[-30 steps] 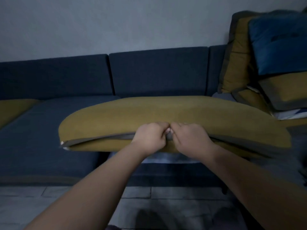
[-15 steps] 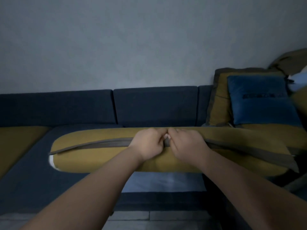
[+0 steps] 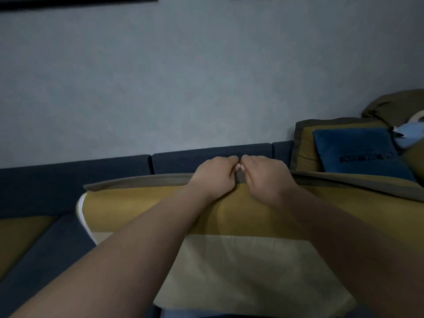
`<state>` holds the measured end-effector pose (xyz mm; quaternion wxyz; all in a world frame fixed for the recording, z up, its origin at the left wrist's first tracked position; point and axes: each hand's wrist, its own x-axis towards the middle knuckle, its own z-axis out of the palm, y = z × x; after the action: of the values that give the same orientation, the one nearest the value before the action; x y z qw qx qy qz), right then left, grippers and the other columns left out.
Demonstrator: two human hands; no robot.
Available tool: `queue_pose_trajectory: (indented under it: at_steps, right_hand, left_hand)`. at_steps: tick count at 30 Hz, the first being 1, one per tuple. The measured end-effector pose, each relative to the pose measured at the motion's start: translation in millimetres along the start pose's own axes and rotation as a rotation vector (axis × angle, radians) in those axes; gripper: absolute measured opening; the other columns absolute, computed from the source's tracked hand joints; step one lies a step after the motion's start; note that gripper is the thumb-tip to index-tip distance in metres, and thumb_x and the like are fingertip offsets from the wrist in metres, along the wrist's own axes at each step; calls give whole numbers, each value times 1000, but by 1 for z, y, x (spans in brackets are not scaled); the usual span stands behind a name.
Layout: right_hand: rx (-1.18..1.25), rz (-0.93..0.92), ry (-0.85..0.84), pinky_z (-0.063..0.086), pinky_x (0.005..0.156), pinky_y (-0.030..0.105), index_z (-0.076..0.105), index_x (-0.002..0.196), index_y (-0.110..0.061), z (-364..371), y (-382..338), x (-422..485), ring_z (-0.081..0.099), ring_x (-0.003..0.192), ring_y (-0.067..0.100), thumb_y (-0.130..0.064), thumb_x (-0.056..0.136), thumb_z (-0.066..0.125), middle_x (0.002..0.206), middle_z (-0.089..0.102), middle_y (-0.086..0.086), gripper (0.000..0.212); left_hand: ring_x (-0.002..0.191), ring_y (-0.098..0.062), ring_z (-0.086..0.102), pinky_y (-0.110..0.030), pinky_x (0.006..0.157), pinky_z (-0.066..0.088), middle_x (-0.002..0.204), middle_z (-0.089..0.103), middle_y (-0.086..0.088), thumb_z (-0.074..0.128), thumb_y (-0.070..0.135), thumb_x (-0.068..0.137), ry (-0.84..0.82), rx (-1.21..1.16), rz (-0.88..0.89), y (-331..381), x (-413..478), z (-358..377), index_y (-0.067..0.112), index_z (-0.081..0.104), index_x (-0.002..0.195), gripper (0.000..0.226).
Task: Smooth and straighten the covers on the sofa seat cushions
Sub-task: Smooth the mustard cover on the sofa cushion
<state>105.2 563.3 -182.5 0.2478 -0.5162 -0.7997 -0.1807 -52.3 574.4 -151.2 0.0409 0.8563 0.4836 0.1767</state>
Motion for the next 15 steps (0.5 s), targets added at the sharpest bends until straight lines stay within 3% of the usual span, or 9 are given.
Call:
queue_pose_trajectory:
  at_steps: [4,6,8,11,13,15]
  right_hand:
    - [-16,44,-57,25,60,33,46,85,-16,20,34,23,43,70,19,-17,97,36,76,45,-1,15]
    - [10,73,-56,23,63,32,48,87,-14,31,58,34,38,73,17,-16,99,39,80,50,4,16]
    - [-6,79,-26,26,63,34,53,88,-11,44,77,49,46,73,23,-15,99,39,82,56,8,18]
    - [7,70,-117,31,68,35,54,96,-11,68,98,85,50,82,25,-17,101,36,88,56,6,20]
    - [19,73,-172,32,70,34,52,99,-14,92,118,113,45,82,19,-19,102,33,87,49,0,20]
    - [14,57,-114,32,65,33,53,93,-15,121,143,133,46,76,18,-20,101,35,81,48,-1,20]
  left_hand:
    - [78,-20,49,-32,63,32,84,54,-3,36,34,102,-34,40,13,-12,46,12,19,45,86,24]
    - [83,-19,50,-32,65,34,82,47,2,33,44,102,-74,105,3,-24,68,16,20,45,85,31]
    - [88,-18,48,-32,67,36,91,48,1,31,50,100,-60,180,-9,-38,87,25,21,48,92,35]
    - [99,-22,53,-31,68,38,106,54,0,30,52,100,11,183,-46,-63,122,45,22,53,107,39]
    - [102,-22,52,-32,67,37,97,57,-1,30,54,99,2,163,-115,-80,156,59,25,52,101,36]
    - [105,-21,48,-32,70,38,84,54,0,31,54,98,-38,132,-181,-94,191,73,28,47,91,32]
